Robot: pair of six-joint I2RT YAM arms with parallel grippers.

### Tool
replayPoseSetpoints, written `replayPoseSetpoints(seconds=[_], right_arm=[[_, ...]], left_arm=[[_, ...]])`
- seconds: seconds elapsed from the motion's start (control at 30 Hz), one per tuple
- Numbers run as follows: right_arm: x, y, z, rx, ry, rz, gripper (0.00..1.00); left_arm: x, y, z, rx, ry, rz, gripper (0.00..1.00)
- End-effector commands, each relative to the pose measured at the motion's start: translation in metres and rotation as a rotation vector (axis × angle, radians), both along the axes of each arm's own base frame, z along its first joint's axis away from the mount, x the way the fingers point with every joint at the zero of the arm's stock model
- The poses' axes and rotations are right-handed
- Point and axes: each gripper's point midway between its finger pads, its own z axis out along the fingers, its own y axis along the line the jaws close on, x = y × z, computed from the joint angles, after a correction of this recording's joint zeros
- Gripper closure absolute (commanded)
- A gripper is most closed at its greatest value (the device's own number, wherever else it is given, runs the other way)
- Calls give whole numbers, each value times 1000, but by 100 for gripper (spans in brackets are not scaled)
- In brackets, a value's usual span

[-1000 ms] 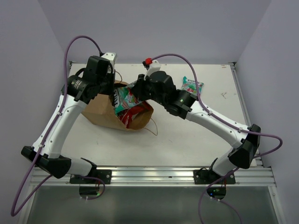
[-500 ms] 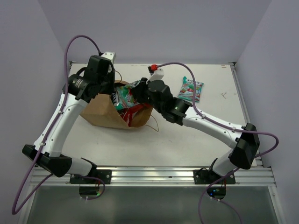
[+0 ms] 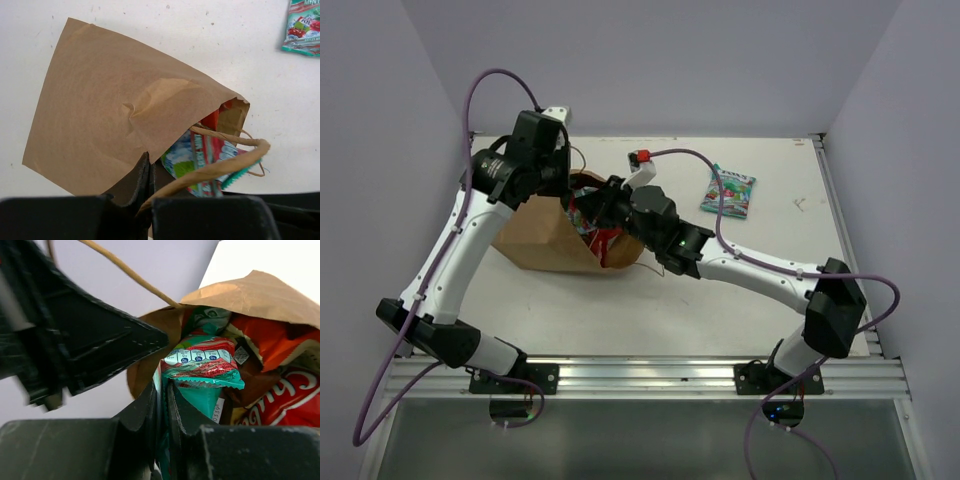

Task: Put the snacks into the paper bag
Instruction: Place the snack in the paper bag.

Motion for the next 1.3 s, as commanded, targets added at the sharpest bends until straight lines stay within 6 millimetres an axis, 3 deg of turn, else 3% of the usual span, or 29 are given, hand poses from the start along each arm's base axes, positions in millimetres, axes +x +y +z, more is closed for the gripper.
replayPoseSetpoints(seconds=[0.0,0.4,0.47,0.5,0.57,0.7,0.83,1.0,1.17,1.2,1.27], right_arm=[[-2,21,23,172,-31,50,100],[18,48,-38,100,14,36,100],[21,42,-60,58,41,10,100],[22,36,-61,57,52,-8,100],[26,21,-81,27,103,-62,95],[24,16,-90,1,132,-69,95],[25,31,-98,10,148,-30,100],[37,50,-88,31,127,-27,100],[55,63,-100,-11,131,-73,94],[58,65,-111,-29,140,-79,92],[56,67,-115,-50,140,-54,89]], left_arm=[[2,-25,33,-133,-68,-71,100],[-14,-39,42,-205,-73,-165,100],[-15,-33,44,-187,-84,-143,100],[-14,-27,44,-170,-92,-121,100],[-14,-21,44,-150,-102,-97,100],[-15,-25,38,-162,-94,-118,100],[-17,-36,40,-198,-92,-172,100],[-20,-39,46,-216,-99,-195,100],[-24,-44,57,-252,-116,-215,100],[-23,-44,60,-255,-123,-215,100],[-22,-42,61,-249,-128,-206,100]])
